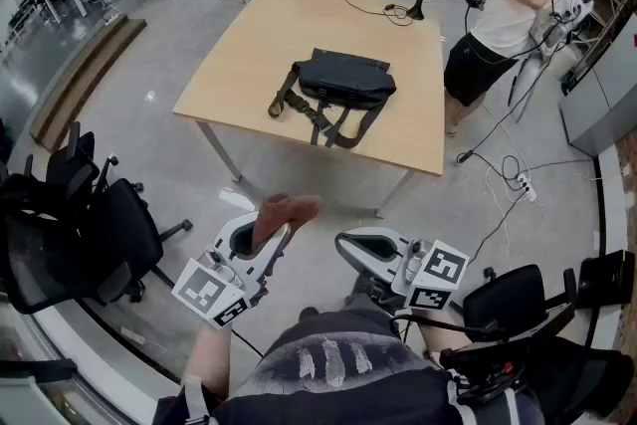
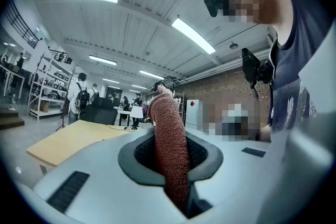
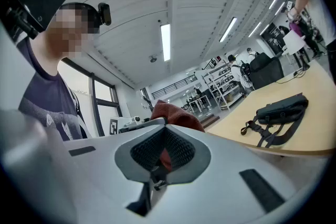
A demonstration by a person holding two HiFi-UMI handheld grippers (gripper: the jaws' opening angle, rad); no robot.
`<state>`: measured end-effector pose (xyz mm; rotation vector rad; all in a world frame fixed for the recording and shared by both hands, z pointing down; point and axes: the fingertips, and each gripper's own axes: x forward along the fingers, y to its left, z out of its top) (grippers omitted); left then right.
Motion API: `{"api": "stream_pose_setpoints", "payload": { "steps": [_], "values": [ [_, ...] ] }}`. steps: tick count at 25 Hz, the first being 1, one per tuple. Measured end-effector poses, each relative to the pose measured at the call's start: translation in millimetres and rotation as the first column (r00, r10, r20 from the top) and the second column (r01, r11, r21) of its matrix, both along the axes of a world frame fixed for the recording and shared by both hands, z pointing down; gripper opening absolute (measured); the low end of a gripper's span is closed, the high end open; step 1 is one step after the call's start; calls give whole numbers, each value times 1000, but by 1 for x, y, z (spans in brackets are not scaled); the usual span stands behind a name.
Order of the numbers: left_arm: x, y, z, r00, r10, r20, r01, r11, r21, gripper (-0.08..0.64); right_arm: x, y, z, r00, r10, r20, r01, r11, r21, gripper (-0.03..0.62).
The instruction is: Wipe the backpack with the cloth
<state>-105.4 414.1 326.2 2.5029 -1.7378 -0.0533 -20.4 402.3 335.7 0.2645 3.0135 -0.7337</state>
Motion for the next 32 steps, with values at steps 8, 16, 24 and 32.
{"api": "stream_pose_setpoints", "payload": {
  "steps": [8,16,24,32],
  "values": [
    [49,-113,-14,999,13,46,-13,1000,10,58,40,-115,-2,1000,-1,-8,1,1000,25,3],
    [86,-190,8,996,16,86,-7,995,-96,58,71,-188,24,1000,-16,-22,16,1000,-9,3],
    [120,-250,9,983,44,179,-24,993,-114,58,99,-243,29,999,-10,-33,13,995,101,3],
    [111,-296,15,975,80,208,-58,992,-110,58,95,-281,30,996,-3,-86,25,967,254,3]
  ]
}}
